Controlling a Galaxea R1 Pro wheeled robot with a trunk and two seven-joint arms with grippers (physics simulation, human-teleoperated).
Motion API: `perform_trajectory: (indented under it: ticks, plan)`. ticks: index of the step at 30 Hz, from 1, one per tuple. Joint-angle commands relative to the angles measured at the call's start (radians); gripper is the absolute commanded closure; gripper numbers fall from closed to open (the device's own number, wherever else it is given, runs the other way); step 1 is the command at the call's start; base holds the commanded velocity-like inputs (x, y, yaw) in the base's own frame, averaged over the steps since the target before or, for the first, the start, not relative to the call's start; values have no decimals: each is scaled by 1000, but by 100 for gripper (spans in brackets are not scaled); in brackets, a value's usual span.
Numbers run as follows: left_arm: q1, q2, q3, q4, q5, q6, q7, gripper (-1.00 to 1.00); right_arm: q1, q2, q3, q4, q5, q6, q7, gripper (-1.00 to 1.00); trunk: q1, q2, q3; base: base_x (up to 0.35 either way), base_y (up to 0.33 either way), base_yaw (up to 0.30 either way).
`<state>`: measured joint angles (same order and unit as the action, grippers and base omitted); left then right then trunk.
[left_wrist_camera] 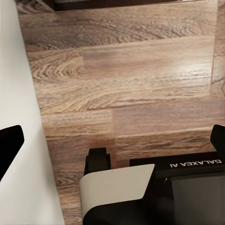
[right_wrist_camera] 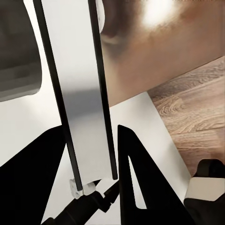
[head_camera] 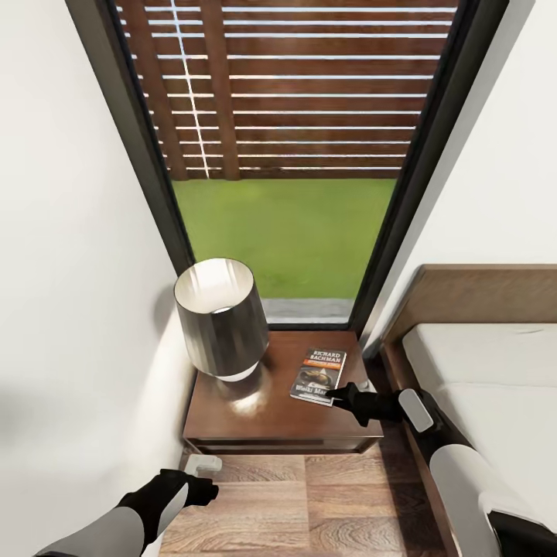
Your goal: In the bedroom, move the book from the bed onto either nightstand, and place the two sandals side by side next to the bed.
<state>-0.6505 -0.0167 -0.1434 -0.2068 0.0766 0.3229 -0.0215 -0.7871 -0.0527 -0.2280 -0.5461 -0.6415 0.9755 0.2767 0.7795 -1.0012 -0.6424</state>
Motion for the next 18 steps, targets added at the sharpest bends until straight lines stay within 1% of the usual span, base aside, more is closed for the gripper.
perform_trajectory:
  ticks: [1,6,13,18]
  plan:
    - [0,1,-8,-2,8,5,0,-100,-1,1,-5,0,10,5,8,100,4,-8,-4,0,0,0]
    - [0,1,-7,-2,8,5,0,-100,-1,1,-5,0,10,5,8,100,23,-43,-20,0,0,0]
    - [0,1,-7,-2,8,5,0,-100,-3,2,-5,0,9,5,6,100,23,-43,-20,0,0,0]
    - [0,1,-7,-2,8,5,0,-100,-5,2,-5,0,9,5,6,100,42,-78,-35,0,0,0]
